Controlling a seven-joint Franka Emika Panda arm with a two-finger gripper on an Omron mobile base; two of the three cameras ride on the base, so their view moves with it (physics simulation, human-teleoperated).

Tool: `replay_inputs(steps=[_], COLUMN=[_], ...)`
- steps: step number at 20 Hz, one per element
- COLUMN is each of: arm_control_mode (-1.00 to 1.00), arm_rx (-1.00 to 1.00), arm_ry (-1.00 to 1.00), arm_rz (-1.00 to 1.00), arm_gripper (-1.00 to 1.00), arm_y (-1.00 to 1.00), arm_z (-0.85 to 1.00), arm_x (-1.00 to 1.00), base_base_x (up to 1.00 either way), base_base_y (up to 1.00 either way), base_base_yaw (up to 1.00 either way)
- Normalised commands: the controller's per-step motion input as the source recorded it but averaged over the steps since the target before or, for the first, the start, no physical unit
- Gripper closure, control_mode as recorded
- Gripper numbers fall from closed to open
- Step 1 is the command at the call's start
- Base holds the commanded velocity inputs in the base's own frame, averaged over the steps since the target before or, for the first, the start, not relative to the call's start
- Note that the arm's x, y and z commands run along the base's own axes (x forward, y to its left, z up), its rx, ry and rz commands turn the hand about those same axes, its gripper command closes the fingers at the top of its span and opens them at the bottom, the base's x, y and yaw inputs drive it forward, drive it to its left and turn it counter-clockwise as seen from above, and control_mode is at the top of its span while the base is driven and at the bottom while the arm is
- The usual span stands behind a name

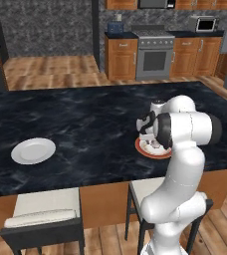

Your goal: Transport the chicken drumstick and garlic to the fridge. Place the chicken drumstick on the rack containing meat and place the garlic on the rack containing the vegetable, ensuring meats and vegetables are on different racks.

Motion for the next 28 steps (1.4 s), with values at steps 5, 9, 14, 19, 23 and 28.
replay_inputs(steps=[5,9,14,19,23,28], arm_control_mode=[-1.0,-1.0,-1.0,-1.0,-1.0,-1.0], arm_rx=[0.0,0.0,0.0,0.0,0.01,0.01], arm_ry=[0.03,0.03,0.01,0.0,0.0,0.0], arm_rz=[0.0,-0.06,-0.08,-0.06,-0.04,-0.02], arm_gripper=[-1.0,-1.0,-1.0,1.0,1.0,1.0], arm_y=[-0.01,-0.01,-0.02,0.0,0.0,-0.03], arm_z=[-0.29,-0.27,-0.18,-0.33,-0.39,-0.28], arm_x=[0.18,-0.03,-0.08,0.0,-0.02,-0.12], base_base_x=[0.0,0.0,0.0,0.0,0.0,0.0], base_base_y=[0.0,0.0,0.0,0.0,0.0,0.0], base_base_yaw=[0.0,0.0,0.0,0.0,0.0,0.0])
